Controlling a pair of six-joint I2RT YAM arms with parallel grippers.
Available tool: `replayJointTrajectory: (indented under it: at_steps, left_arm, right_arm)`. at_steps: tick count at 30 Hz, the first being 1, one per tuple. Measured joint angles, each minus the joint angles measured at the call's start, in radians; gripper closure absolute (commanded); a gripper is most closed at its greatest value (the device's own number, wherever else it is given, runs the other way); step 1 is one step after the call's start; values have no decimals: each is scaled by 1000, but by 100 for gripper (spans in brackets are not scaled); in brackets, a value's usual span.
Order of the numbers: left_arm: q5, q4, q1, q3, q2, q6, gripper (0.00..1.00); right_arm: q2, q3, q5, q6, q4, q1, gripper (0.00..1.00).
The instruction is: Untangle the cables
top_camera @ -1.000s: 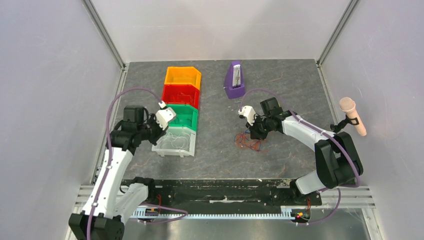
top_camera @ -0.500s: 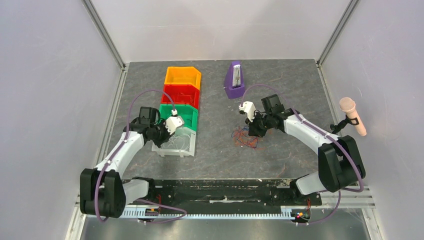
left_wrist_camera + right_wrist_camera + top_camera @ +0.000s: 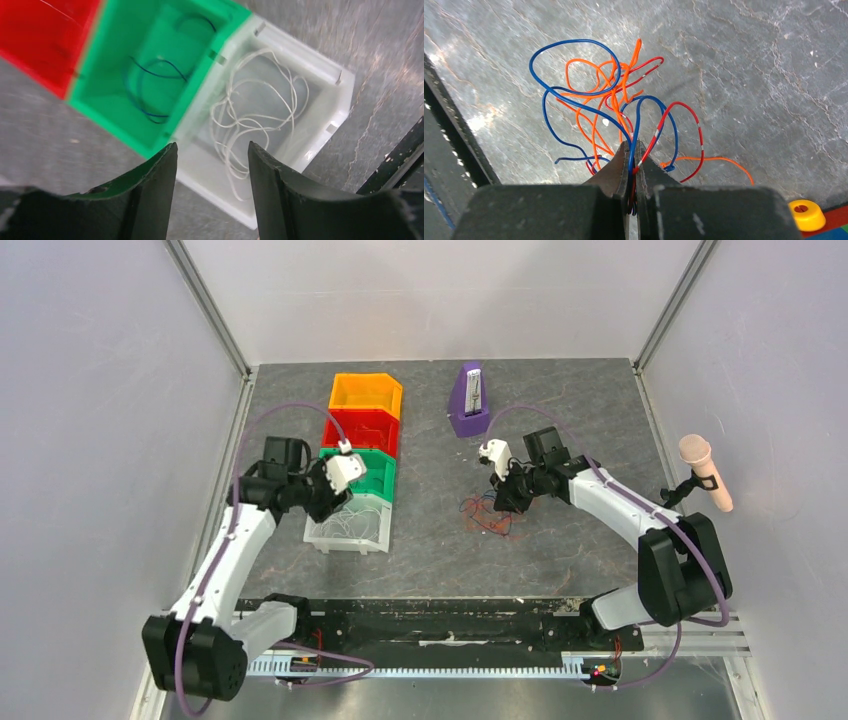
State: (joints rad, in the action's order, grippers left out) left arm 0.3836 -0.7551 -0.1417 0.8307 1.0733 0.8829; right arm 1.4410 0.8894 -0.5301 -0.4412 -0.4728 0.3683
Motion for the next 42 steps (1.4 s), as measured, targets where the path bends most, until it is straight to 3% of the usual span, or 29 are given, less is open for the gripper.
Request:
replayJointTrajectory:
  at_steps: [6,11,17,20,34,37,40,42]
  left_arm:
    - [98,-169,0,240,-72,-8,36]
    - [309,-165,-14,276,-103,-132,45]
    - [386,45,-221,180,-84,-349,48]
    - [386,152,-299,122,-68,-466,43]
    - [319,605,-395,61,107,-962,36]
    - [296,658,-422,61,161,-1015,51]
    - [263,688,-431,61,198,-1055,82]
    - [231,689,-432,66,214,-1061,94]
  right_arm:
    - [-31,11,-84,76,13,0,100]
    - [-57,31,-204,183,78,0,100]
    - [-90,55,-330,364,179,0,100]
    - [-116,58,-363,442,223,0,100]
    - [-182,58,-393,547,282,1,100]
    - [-182,57,-391,552,285,1,100]
    - [-185,53,-387,553,285,1,100]
    - [-190,50,-375,549,279,1,100]
